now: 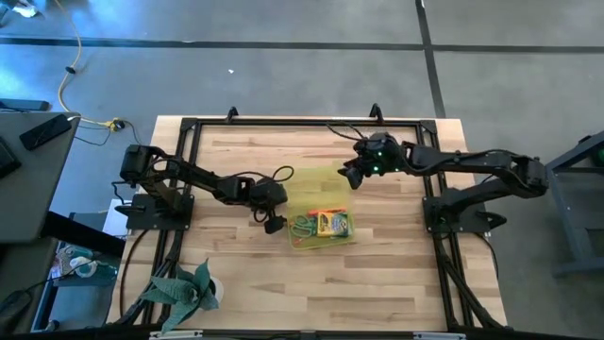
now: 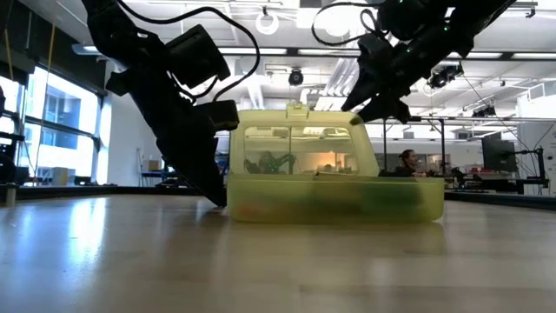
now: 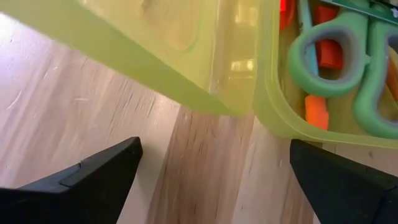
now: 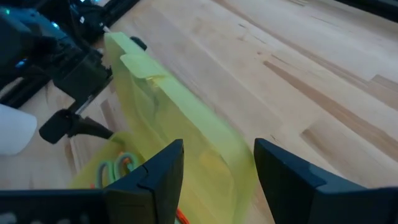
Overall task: Pack school essentials
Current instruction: Close the yellow storage box
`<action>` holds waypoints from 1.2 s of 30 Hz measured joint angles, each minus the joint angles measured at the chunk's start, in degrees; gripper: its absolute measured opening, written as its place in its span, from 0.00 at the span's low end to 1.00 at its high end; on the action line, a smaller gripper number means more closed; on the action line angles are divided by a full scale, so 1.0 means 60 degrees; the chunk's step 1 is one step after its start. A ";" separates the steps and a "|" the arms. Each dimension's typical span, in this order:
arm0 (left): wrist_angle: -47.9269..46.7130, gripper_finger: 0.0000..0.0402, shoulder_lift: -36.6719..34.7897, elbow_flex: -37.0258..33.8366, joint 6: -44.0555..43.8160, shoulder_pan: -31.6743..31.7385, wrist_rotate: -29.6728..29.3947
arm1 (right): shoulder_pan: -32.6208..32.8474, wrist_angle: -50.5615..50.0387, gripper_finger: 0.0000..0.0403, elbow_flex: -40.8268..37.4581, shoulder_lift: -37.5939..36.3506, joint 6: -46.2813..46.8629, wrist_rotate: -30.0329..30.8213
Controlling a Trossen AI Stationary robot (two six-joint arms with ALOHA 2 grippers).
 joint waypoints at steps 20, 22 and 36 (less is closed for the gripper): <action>-0.0408 0.99 -0.0015 0.0011 0.0182 -0.0004 -0.0283 | 0.1547 -0.0420 0.46 0.0000 -0.0268 0.0251 0.0567; -0.0413 0.99 -0.0015 0.0011 0.0173 -0.0004 -0.0288 | 0.1678 -0.0510 0.46 0.0000 -0.0356 0.0251 0.0572; -0.0433 0.99 -0.0014 0.0004 0.0156 0.0000 -0.0306 | 0.3073 -0.1073 0.46 0.0000 -0.0709 -0.0936 0.1655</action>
